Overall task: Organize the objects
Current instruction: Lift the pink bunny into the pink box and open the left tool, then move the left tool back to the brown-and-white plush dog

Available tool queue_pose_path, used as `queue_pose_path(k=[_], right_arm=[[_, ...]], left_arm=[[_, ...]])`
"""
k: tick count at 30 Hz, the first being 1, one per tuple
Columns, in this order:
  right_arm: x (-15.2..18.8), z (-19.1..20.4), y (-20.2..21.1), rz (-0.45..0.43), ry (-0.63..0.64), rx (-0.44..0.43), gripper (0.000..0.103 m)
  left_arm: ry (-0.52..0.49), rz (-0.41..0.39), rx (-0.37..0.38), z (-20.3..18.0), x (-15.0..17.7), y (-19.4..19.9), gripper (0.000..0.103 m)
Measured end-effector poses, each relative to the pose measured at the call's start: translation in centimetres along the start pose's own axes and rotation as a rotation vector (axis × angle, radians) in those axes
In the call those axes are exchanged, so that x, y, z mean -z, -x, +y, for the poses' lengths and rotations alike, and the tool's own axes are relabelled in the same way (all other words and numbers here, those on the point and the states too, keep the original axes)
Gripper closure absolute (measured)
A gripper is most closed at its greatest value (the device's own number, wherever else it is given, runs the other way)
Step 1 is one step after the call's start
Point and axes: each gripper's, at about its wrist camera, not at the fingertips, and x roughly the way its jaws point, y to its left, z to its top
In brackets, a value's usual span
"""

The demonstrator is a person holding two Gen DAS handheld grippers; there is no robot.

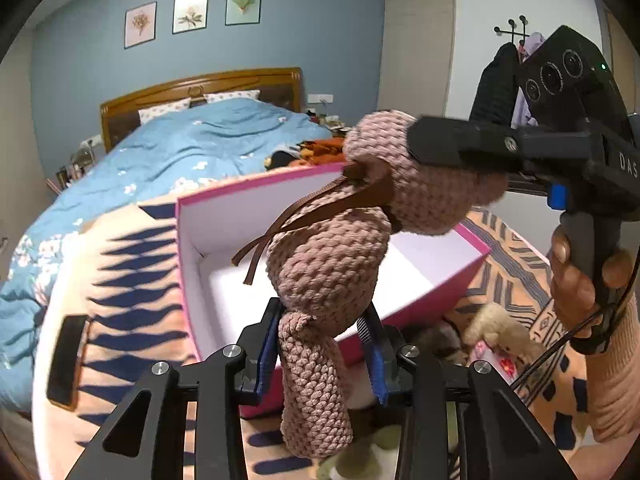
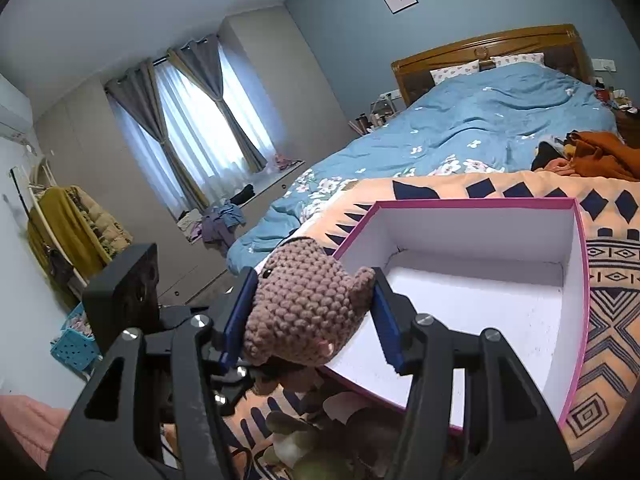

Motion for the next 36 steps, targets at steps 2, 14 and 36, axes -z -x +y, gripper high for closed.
queue_pose_path(k=[2, 14, 36], right_arm=[[-0.2, -0.2, 0.1, 0.000, 0.008, 0.001, 0.045], [0.6, -4.0, -2.8, 0.090, -0.018, 0.030, 0.042], [5.6, -4.1, -2.2, 0.134, 0.018, 0.314, 0.038]], left_arm=[[-0.016, -0.002, -0.027, 0.0, -0.4, -0.1, 0.066], [-0.015, 0.076, -0.128, 1.1, -0.3, -3.8, 0.066], [0.080, -0.052, -0.103, 2.6, 2.1, -0.5, 0.040]])
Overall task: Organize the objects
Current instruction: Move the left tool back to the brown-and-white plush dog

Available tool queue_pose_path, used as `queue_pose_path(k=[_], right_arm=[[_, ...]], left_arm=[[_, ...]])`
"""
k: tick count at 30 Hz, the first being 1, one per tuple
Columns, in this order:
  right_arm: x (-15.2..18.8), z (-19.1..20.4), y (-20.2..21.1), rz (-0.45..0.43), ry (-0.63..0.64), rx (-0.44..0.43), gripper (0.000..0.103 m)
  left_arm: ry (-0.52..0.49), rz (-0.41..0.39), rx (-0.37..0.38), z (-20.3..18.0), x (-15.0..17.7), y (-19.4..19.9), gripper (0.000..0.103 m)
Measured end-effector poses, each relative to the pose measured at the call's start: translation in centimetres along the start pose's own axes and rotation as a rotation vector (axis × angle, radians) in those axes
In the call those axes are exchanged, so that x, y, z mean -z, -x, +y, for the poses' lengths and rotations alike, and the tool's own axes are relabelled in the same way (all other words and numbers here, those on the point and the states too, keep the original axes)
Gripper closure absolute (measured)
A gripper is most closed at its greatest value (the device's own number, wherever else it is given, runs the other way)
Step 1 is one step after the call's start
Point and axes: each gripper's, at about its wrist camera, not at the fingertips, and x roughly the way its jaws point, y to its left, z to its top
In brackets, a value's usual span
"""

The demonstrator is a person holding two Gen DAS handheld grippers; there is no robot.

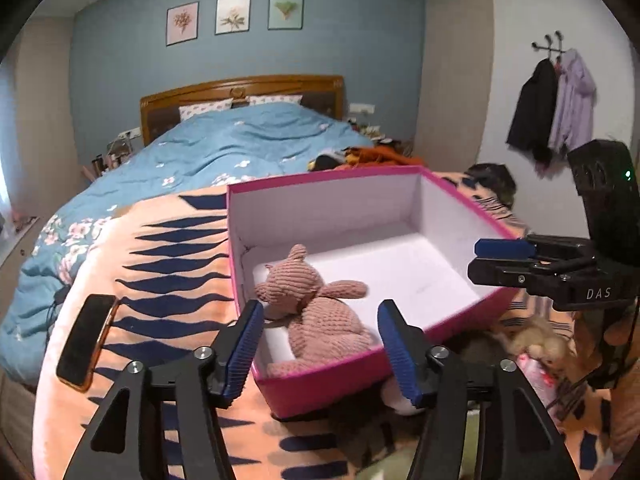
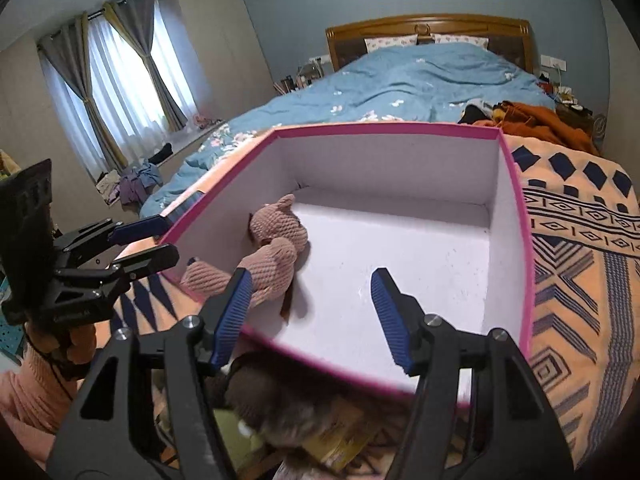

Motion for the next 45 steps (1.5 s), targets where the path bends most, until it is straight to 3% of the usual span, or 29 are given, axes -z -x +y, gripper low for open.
queue_pose_path(k=[6, 13, 26, 45], right_arm=[[2.3, 1.2, 2.7, -0.015, 0.019, -0.011, 0.034], [4.7, 1.9, 3.8, 0.003, 0.041, -0.001, 0.033], [8.7, 1.5, 2.2, 0.082, -0.042, 0.006, 0.033], [7.0, 1.2, -1.3, 0.099, -0.113, 0.023, 0.033]], left_arm=[[-0.007, -0.033, 0.062, -1.2, 1.4, 2.2, 0.037], [0.005, -0.018, 0.120, -2.2, 3.3, 2.9, 0.036], [0.032, 0.106, 0.157, -3.4, 6.8, 0.0, 0.036], [0.061, 0.185, 0.211, -2.7, 6.5, -2.9, 0.036]])
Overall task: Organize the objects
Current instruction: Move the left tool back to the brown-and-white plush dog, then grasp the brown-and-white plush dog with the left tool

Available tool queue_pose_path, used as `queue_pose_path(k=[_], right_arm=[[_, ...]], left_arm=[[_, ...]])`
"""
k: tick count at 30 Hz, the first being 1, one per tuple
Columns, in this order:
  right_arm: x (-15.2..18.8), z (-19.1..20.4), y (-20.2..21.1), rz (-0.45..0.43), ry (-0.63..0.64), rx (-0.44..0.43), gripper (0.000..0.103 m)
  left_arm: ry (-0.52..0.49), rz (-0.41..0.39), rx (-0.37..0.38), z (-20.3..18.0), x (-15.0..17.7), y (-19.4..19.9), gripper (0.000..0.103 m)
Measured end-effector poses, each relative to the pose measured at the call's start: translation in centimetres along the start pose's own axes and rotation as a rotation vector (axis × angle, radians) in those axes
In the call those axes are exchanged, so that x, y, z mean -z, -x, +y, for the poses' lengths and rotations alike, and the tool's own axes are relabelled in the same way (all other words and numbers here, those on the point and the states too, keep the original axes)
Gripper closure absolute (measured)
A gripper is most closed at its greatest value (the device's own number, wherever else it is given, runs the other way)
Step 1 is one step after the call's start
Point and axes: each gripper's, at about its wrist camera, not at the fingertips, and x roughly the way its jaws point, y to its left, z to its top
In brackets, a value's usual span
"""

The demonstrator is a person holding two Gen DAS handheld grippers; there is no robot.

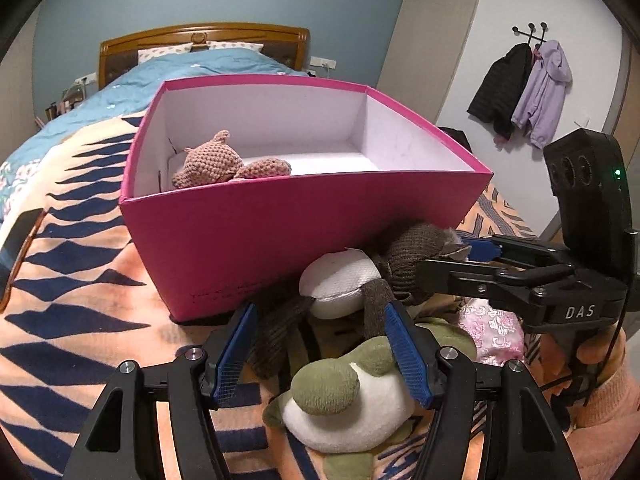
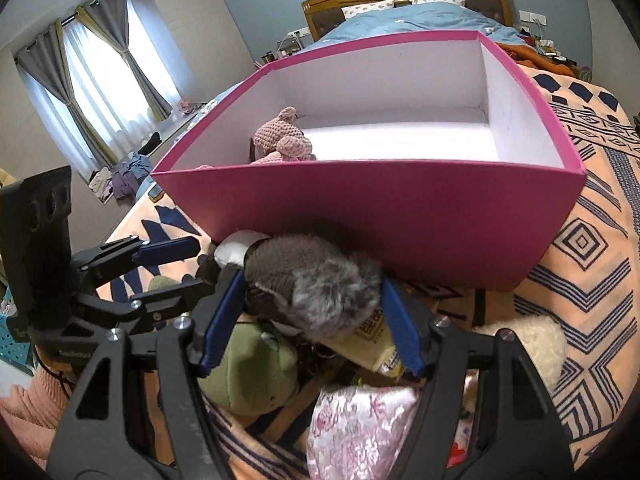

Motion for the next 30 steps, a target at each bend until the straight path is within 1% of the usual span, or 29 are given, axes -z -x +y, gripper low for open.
queue_pose_path(k=[3, 5, 9, 14, 15, 20, 24, 26, 28, 30], right_arm=[[-0.1, -0.1, -0.5, 0.003, 0.003, -0.004, 0.033], [-0.2, -0.1, -0.6, 0.008, 0.002, -0.019, 0.040], [0.1, 0.1, -0.2, -0.007, 0.009, -0.021, 0.045], [0.1, -0.5, 1.4, -0.040, -0.028, -0.052, 0.046], [0.1, -0.6, 2.0, -0.048, -0.037, -0.071, 0.046], [0.2, -0.1, 4.1, -0.080, -0.021, -0.092, 0.046], [-0.1, 0.8, 5.9, -0.125, 0.006, -0.107, 0.046], [-0.3, 1.3, 6.6, -0.142, 0.020, -0.114, 0.046], [-0.7, 1.8, 7.4, -0.161, 0.035, -0.120, 0.046], [-0.9, 2.2, 7.7, -0.169, 0.042, -0.133, 0.046]], left_arm=[[0.011, 0.010, 0.018, 0.2, -0.1, -0.3, 0.036], [0.011, 0.016, 0.034, 0.3, -0.2, -0.5, 0.036], [0.015, 0.033, 0.057, 0.2, -0.2, -0.9, 0.035], [0.008, 0.029, 0.085, -0.2, -0.3, -0.6, 0.033], [0.004, 0.026, 0.087, -0.4, -0.3, -0.4, 0.033], [-0.045, -0.014, 0.112, -1.6, -0.5, 1.4, 0.033], [-0.071, -0.051, 0.134, -2.5, -0.7, 3.1, 0.034], [-0.078, -0.071, 0.136, -2.8, -0.9, 3.9, 0.036], [-0.092, -0.091, 0.145, -3.2, -1.1, 4.7, 0.041], [-0.109, -0.108, 0.145, -3.7, -1.4, 5.4, 0.044]])
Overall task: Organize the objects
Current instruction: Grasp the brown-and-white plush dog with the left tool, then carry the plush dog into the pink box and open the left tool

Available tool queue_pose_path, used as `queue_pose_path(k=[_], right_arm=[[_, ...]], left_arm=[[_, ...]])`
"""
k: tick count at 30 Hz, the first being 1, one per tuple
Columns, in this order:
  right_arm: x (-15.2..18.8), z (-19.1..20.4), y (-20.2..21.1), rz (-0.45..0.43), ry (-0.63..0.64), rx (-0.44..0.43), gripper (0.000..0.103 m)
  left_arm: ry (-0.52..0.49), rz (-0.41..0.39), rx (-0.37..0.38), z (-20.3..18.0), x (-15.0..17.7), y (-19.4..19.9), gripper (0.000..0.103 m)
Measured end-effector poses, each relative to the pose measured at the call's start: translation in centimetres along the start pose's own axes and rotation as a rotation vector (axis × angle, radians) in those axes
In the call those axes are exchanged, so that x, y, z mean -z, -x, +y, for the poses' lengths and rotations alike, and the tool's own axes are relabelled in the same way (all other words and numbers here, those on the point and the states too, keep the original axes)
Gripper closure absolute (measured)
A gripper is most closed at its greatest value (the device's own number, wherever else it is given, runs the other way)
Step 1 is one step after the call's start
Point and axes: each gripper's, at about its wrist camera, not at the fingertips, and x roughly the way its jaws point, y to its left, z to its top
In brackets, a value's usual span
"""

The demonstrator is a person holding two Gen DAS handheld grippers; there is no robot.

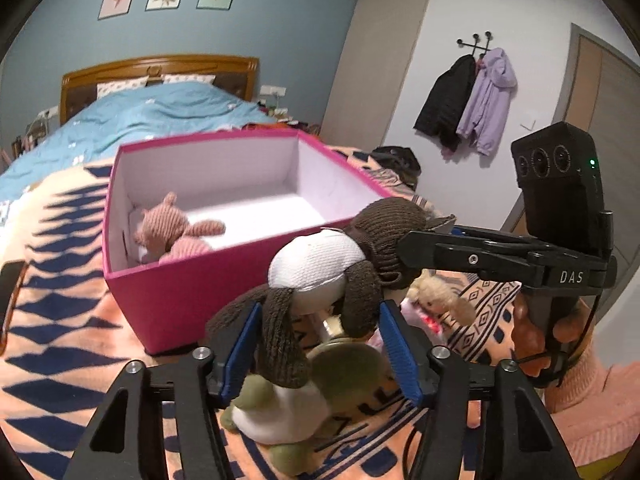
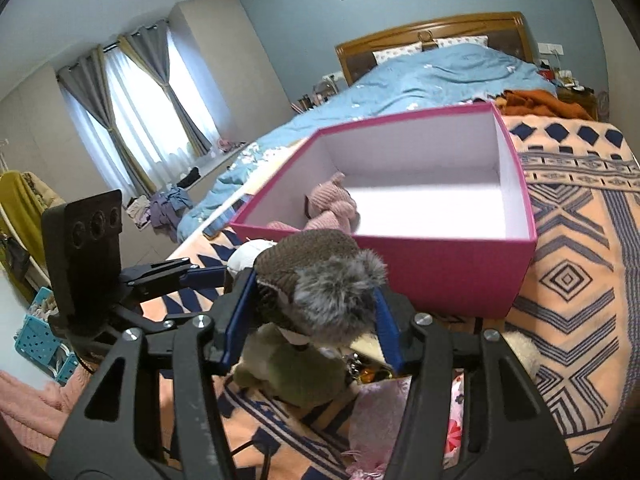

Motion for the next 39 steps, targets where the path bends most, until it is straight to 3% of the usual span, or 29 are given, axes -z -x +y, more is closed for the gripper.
queue_pose_path(k=[8, 22, 39], right_arm=[[-2.2, 1.2, 1.1, -0.046, 0.045, -0.019, 0.046], [-5.8, -0.3, 0.1, -0.081, 0.035, -0.046, 0.046], [-10.9, -3.1, -5.6, -0.039, -0.032, -0.060, 0.046]], left_arm=[[-0.022, -0.047, -0.023, -0.6, -2.2, 1.3, 0.049], [-0.034, -0.079, -0.078, 0.3, -6.1, 0.8, 0.049], [0.025, -0.028, -0.176, 5.3, -10.0, -2.6, 0.049]])
